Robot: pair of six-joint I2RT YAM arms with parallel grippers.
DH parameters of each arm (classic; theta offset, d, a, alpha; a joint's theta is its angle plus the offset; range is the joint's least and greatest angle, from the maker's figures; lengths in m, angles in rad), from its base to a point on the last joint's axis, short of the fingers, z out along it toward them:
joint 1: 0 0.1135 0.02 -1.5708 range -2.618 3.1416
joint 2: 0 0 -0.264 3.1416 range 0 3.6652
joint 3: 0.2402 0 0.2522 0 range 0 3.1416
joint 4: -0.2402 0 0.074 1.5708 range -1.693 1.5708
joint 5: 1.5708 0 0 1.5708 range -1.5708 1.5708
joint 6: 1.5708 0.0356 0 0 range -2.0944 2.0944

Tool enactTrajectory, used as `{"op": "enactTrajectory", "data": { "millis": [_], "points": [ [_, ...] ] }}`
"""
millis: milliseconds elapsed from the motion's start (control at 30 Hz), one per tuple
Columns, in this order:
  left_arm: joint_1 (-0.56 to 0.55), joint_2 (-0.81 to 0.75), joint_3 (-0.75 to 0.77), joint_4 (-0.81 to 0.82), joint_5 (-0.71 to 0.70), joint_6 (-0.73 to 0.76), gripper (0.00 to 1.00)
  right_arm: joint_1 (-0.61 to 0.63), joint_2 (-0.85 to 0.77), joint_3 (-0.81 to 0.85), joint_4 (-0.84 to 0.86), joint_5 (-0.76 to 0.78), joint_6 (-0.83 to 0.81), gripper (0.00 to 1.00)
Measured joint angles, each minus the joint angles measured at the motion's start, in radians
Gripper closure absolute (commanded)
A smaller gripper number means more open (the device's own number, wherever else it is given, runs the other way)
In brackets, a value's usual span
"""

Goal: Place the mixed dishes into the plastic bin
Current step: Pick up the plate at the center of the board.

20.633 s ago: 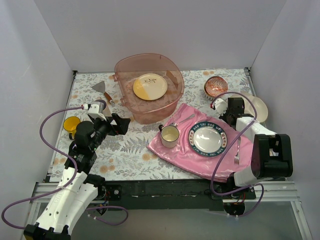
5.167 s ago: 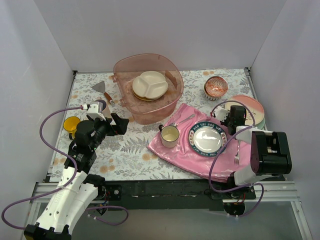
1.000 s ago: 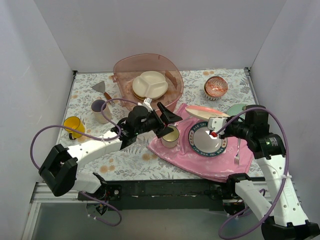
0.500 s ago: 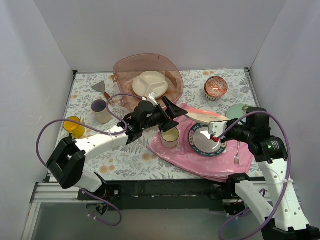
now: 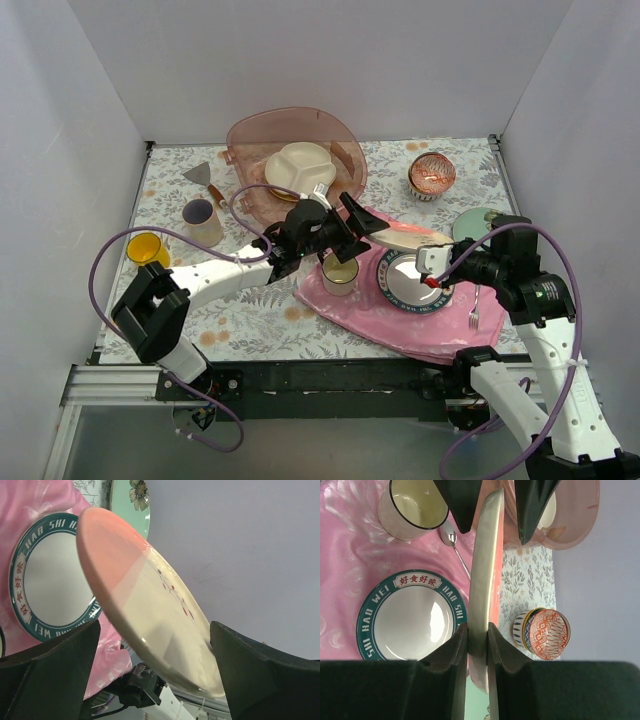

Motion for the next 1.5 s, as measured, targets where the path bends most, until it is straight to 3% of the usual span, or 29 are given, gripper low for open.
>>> {"op": "enactTrajectory", "data": {
  "millis": [133, 233, 400, 700, 933, 1333, 1367, 1500],
  "points": [
    [-0.008, 0.018, 0.025, 0.005, -0.008, -0.003, 0.22, 0.005, -0.004, -0.002, 0.0, -0.005, 0.0, 0.99],
    [-0.013, 0.029, 0.037, 0.009, -0.014, -0.004, 0.34, 0.008, -0.013, -0.005, -0.001, -0.009, 0.0, 0.99],
    [-0.015, 0.03, 0.038, 0.015, -0.021, -0.004, 0.61, 0.01, -0.039, -0.018, -0.001, -0.016, -0.013, 0.99],
    [-0.014, 0.029, 0.047, 0.054, -0.029, -0.088, 0.99, 0.018, -0.09, -0.054, -0.064, -0.055, -0.121, 0.99],
    [-0.016, 0.027, 0.049, 0.077, -0.021, -0.049, 1.0, 0.018, -0.132, -0.096, -0.085, -0.09, -0.161, 0.86],
    [-0.013, -0.044, -0.097, 0.192, -0.046, -0.001, 1.0, 0.018, -0.166, -0.103, -0.053, -0.13, -0.071, 0.31],
    [-0.009, -0.054, -0.113, 0.194, -0.048, 0.006, 1.0, 0.018, -0.169, -0.103, -0.043, -0.132, -0.058, 0.22],
    [0.012, -0.085, -0.177, 0.22, -0.048, 0.015, 1.0, 0.018, -0.176, -0.103, -0.027, -0.15, -0.005, 0.1]
  ]
}}
